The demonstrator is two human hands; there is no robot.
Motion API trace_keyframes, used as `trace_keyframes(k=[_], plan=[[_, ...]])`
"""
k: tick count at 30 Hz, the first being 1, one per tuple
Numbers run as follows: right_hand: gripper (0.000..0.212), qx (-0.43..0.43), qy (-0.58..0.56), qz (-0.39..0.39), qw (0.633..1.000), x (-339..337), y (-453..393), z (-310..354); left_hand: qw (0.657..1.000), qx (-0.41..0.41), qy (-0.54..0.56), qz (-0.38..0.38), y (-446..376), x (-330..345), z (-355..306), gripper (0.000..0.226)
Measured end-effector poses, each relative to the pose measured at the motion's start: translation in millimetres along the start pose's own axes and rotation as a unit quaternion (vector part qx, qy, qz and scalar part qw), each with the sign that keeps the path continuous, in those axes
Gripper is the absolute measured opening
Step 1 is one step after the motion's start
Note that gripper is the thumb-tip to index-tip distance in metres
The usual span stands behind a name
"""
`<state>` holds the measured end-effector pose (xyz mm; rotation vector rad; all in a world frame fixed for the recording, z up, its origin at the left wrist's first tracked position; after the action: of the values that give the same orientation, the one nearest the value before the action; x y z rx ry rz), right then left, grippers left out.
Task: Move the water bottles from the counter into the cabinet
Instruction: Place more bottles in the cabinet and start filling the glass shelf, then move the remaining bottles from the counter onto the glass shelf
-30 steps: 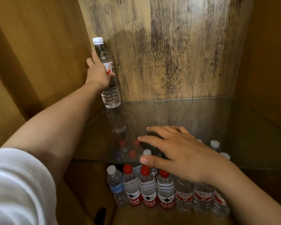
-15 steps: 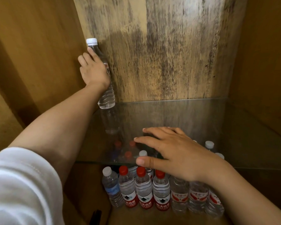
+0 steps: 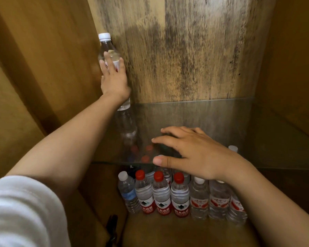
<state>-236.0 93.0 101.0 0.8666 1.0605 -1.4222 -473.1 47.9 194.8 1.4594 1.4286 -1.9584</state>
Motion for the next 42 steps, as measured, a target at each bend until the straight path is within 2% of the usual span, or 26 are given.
trace_keyframes(k=[6,8,10,12,15,18,22,26,33,37,40,42], plan=[[0.082,-0.011,0.034,-0.033,0.999,-3,5,4,0.988,0.068,0.134,-0.032,53,-29,-37,0.048],[0.078,-0.02,0.049,-0.057,0.997,-7,9,7,0.977,0.083,0.193,-0.023,78,-39,-50,0.036],[0.067,-0.037,0.06,-0.108,0.992,-12,21,9,0.961,0.1,0.256,-0.012,104,-47,-62,0.025],[0.047,-0.068,0.051,-0.189,0.978,-17,41,9,0.942,0.129,0.309,-0.026,132,-57,-73,0.019],[0.024,-0.106,-0.009,-0.305,0.946,-19,83,3,0.919,0.164,0.352,-0.066,178,-68,-89,0.015],[0.019,-0.109,-0.053,-0.366,0.923,-15,129,-10,0.896,0.207,0.387,-0.062,225,-72,-113,0.015],[0.021,-0.075,-0.071,-0.387,0.916,-4,189,-34,0.859,0.247,0.446,-0.048,279,-61,-156,0.015],[0.021,-0.005,-0.087,-0.392,0.916,16,249,-75,0.824,0.256,0.506,0.023,323,-29,-213,0.014],[0.022,0.166,-0.105,-0.36,0.912,65,342,-184,0.774,0.219,0.553,0.216,390,40,-315,0.016],[0.021,0.276,-0.136,-0.352,0.884,92,383,-249,0.776,0.181,0.532,0.286,415,89,-367,0.015],[0.02,0.333,-0.165,-0.344,0.862,108,398,-293,0.778,0.088,0.537,0.314,419,131,-394,0.022],[0.015,0.359,-0.179,-0.33,0.855,116,398,-320,0.78,-0.006,0.55,0.298,410,156,-404,0.035]])
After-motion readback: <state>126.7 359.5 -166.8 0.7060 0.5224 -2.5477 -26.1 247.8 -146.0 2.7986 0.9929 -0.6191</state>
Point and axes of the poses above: each hand's wrist, its own y-axis away from the middle knuckle, its own x-axis out of the palm, z = x × y, the point moved 5 cm from there along -y, towards the middle knuckle, and after that the axes turned 5 degrees about -y, right-handed, at the moved point
